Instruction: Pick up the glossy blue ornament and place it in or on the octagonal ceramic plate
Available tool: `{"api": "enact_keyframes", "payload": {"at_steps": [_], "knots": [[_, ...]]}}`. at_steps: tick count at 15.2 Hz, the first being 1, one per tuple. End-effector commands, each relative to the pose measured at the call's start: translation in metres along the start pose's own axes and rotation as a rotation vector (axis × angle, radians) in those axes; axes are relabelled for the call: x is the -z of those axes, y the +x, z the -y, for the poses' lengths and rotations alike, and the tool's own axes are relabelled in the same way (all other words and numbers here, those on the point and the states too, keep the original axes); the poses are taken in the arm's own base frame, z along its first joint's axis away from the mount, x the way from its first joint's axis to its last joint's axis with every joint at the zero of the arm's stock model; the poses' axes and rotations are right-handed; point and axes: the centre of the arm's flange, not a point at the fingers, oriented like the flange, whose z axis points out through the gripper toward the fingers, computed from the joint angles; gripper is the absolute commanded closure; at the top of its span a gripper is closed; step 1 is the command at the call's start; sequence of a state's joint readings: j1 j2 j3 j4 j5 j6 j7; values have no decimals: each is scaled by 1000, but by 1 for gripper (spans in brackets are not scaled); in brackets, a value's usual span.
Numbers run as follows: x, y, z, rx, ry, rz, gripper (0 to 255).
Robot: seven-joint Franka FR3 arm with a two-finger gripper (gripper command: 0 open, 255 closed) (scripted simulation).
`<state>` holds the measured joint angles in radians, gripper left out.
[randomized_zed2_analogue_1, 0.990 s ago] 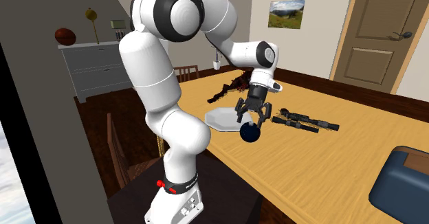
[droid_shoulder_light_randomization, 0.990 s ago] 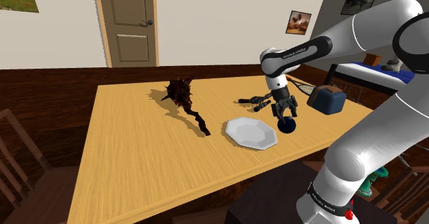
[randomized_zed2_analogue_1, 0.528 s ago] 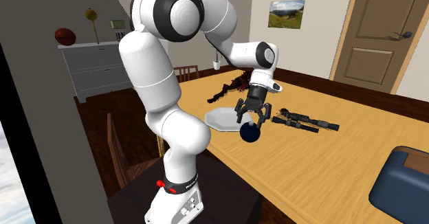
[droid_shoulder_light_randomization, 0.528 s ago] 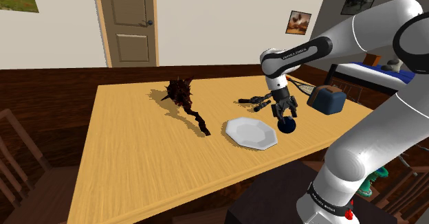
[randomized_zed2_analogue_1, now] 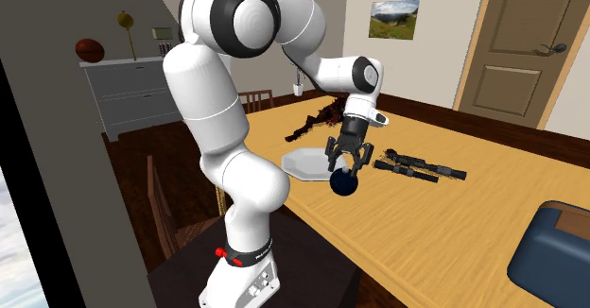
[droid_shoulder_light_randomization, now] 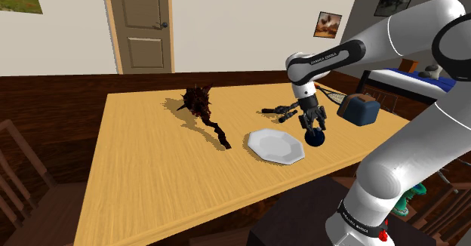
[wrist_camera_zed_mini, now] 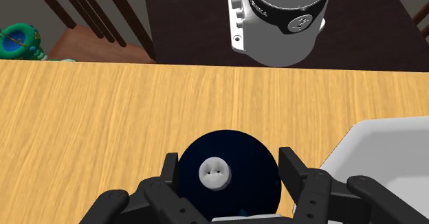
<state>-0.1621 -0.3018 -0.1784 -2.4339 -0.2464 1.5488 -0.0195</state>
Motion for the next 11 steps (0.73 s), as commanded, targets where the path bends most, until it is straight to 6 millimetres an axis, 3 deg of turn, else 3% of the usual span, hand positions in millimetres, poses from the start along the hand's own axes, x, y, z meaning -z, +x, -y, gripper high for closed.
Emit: {"api": "enact_keyframes", "payload": {"at_steps": [1,11], "knots": [[-1,1,2,4,3,4,255],[36,-25,-5,4,3,4,255]]}}
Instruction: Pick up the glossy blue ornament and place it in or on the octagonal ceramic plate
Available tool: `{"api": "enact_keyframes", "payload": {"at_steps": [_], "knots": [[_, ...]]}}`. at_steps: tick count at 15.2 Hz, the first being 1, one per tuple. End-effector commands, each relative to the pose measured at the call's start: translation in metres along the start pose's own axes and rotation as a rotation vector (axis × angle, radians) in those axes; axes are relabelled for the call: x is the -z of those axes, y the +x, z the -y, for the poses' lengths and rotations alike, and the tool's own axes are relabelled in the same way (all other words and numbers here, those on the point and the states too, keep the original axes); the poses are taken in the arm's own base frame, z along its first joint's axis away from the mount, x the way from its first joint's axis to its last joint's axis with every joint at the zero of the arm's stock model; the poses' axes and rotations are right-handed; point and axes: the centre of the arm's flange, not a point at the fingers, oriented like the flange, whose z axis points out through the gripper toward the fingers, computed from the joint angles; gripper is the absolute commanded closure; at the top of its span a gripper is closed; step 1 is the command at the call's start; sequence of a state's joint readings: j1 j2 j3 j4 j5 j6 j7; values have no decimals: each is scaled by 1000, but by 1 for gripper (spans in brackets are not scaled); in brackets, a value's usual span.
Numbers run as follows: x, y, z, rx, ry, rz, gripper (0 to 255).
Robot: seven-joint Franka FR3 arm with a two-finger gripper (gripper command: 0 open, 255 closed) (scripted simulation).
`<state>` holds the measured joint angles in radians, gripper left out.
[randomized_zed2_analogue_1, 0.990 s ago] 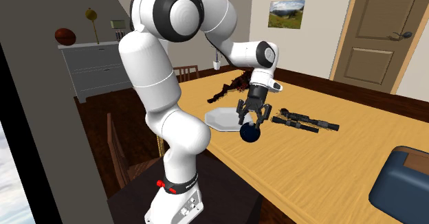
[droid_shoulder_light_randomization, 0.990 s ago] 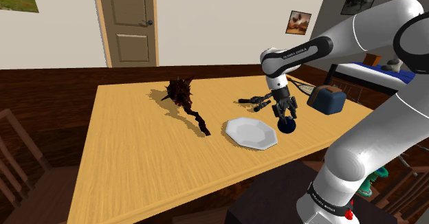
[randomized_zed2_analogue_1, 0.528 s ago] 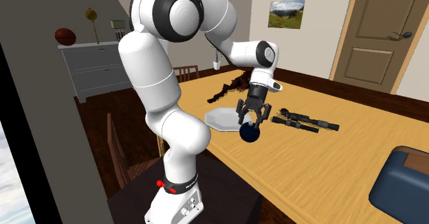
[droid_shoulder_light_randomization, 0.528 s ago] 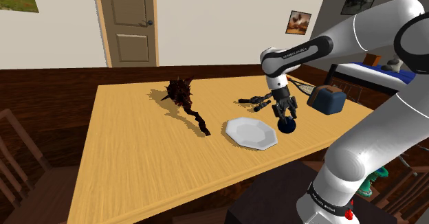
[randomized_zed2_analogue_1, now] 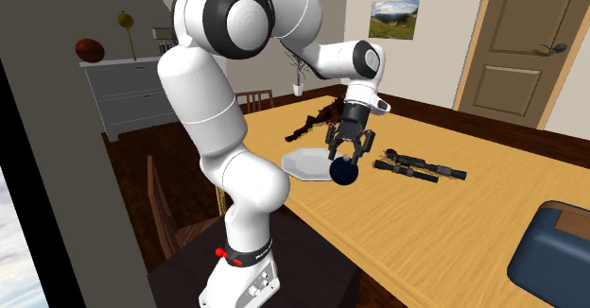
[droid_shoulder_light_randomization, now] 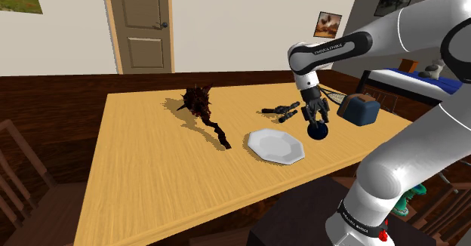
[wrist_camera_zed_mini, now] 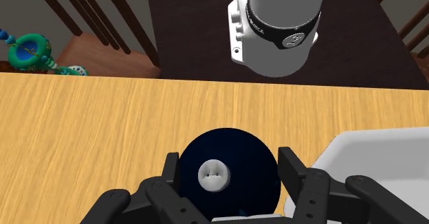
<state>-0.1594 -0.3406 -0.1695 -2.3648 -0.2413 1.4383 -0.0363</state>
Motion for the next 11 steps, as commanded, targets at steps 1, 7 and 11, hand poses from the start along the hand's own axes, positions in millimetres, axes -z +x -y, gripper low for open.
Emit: {"api": "enact_keyframes", "payload": {"at_steps": [1,7,11], "knots": [[8,-6,-1,0,0,1,255],[34,-24,-5,0,0,1,255],[51,-18,30,0,0,1,255]]}}
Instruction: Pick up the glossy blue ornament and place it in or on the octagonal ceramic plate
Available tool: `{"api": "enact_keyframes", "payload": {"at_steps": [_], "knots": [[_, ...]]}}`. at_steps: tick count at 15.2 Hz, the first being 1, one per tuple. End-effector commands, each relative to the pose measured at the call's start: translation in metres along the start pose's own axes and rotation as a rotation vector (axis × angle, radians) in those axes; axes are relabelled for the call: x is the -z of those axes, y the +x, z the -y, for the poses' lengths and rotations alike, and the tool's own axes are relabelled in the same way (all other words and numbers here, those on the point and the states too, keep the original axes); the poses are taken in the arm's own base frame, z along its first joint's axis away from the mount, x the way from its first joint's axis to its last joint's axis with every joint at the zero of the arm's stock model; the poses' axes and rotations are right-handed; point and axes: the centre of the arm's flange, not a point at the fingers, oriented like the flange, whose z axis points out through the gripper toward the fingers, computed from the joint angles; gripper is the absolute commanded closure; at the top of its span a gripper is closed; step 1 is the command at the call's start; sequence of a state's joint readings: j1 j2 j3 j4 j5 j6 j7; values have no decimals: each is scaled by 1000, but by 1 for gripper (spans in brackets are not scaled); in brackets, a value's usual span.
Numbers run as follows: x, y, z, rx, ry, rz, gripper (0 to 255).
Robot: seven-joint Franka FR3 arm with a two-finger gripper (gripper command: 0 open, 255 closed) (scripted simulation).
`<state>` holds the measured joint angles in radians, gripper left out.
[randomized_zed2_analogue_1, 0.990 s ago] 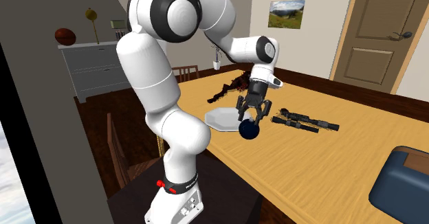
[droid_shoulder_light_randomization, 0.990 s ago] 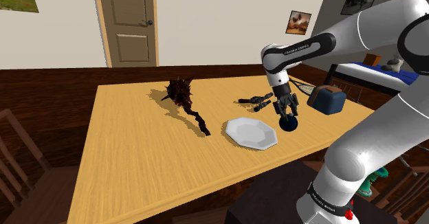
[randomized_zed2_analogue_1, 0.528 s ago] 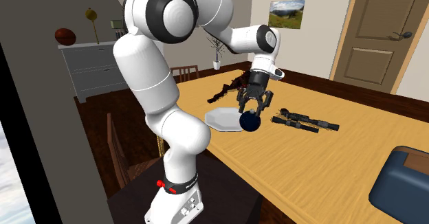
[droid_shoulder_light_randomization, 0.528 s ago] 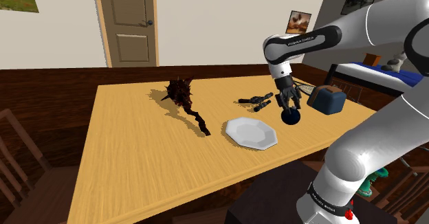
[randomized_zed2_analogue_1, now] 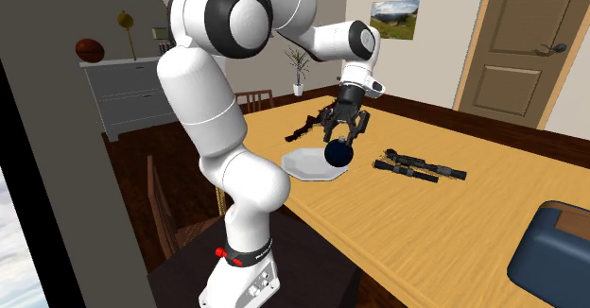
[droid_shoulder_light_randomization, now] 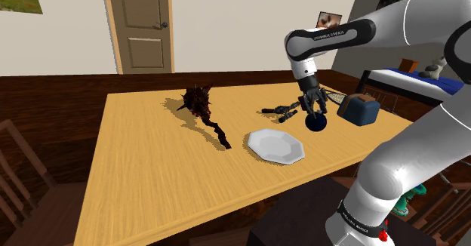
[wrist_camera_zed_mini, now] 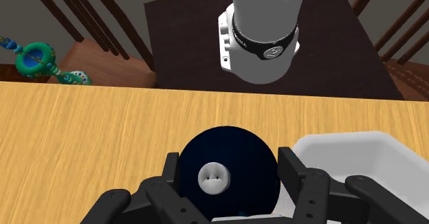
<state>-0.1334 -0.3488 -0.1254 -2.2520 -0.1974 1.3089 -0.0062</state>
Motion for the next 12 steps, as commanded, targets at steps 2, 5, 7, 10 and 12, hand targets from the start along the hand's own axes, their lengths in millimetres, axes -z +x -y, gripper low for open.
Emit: {"api": "enact_keyframes", "payload": {"at_steps": [2,5,7,10,12], "knots": [[16,8,33,0,1,0,255],[33,14,68,0,1,0,255],[44,18,92,0,1,0,255],[65,26,134,0,1,0,255],[56,32,136,0,1,0,255]]}}
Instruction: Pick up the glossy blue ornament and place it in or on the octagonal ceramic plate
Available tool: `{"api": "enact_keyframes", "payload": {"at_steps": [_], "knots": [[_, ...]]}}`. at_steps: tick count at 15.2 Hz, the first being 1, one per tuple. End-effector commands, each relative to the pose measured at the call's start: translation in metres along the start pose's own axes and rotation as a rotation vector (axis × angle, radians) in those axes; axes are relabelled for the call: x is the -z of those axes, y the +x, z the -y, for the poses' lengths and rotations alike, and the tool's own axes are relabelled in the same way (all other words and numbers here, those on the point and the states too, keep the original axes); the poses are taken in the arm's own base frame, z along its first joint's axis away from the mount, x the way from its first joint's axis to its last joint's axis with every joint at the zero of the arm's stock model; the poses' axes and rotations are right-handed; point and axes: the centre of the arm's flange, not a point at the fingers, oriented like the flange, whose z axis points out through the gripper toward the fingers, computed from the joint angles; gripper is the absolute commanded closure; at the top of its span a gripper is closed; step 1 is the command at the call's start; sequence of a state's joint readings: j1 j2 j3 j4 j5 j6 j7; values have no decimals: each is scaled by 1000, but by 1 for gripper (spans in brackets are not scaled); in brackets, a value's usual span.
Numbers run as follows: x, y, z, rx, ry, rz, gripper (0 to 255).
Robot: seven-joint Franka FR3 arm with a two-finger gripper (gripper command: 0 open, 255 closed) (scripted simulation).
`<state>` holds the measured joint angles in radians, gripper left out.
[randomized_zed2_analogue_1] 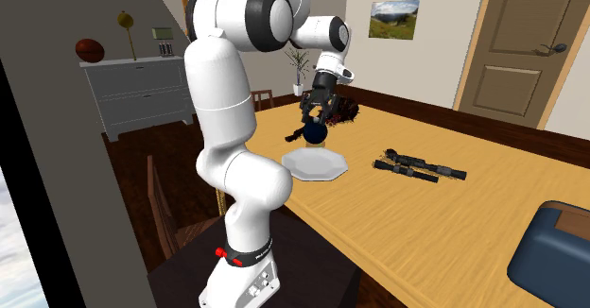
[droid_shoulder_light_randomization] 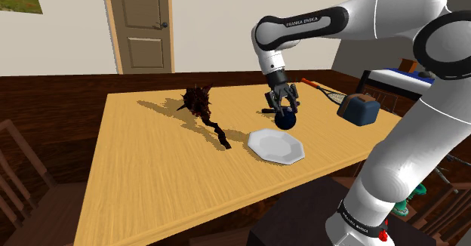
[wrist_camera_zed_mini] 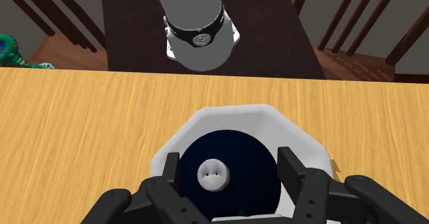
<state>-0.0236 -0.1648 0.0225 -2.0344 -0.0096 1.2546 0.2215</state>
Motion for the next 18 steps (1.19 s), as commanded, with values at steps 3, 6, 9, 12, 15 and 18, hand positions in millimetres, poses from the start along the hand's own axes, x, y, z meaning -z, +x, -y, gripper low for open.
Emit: {"api": "enact_keyframes", "payload": {"at_steps": [3,6,9,12,15,18], "knots": [[-13,14,8,-1,1,0,255],[-26,23,10,-1,1,0,255],[-38,32,12,-1,1,0,255],[-51,41,15,-1,1,0,255],[-64,50,17,-1,1,0,255],[-68,52,17,-1,1,0,255]]}}
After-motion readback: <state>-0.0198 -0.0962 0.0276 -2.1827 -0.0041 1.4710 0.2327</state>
